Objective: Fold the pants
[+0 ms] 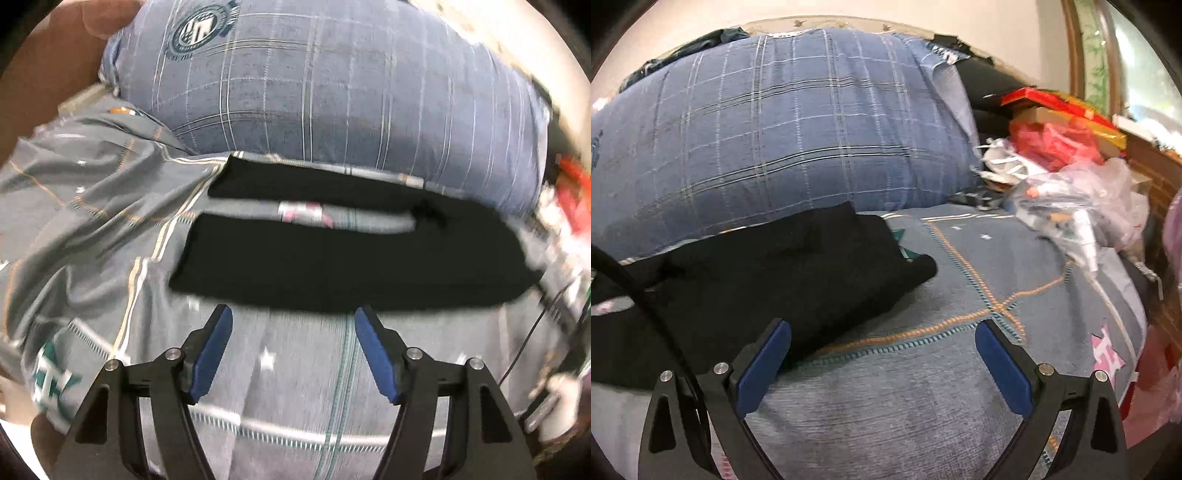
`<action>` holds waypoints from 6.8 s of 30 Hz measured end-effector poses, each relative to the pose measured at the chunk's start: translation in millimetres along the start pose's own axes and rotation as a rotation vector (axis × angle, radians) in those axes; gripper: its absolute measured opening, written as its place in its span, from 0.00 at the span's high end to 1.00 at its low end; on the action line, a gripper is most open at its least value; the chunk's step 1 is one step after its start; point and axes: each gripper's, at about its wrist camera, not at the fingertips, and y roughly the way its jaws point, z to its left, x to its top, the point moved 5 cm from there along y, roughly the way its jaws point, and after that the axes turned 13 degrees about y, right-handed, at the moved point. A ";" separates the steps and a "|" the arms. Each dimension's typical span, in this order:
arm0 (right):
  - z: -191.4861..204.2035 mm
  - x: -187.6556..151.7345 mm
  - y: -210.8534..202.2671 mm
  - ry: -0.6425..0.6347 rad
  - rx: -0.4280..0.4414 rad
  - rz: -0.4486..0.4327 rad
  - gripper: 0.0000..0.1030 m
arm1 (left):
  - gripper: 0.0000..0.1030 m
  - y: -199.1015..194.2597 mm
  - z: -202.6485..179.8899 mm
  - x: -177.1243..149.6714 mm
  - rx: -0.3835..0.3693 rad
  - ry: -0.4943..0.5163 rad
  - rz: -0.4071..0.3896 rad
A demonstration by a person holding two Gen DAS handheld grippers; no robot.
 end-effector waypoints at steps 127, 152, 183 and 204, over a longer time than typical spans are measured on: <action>-77.9 47.4 26.3 0.386 0.092 0.369 0.61 | 0.63 39.0 180.1 -19.8 -0.154 -0.337 0.025; 243.2 -40.1 -7.4 -0.171 0.525 0.656 0.36 | 0.60 62.5 130.0 -77.2 -0.410 -0.406 -0.051; 488.7 -139.9 -56.1 -0.758 0.490 0.674 0.86 | 0.60 30.7 147.4 -71.7 -0.430 -0.424 -0.197; 501.3 -142.6 -39.2 -0.727 0.477 0.753 0.48 | 0.81 111.6 124.7 -44.9 -0.624 -0.490 -0.072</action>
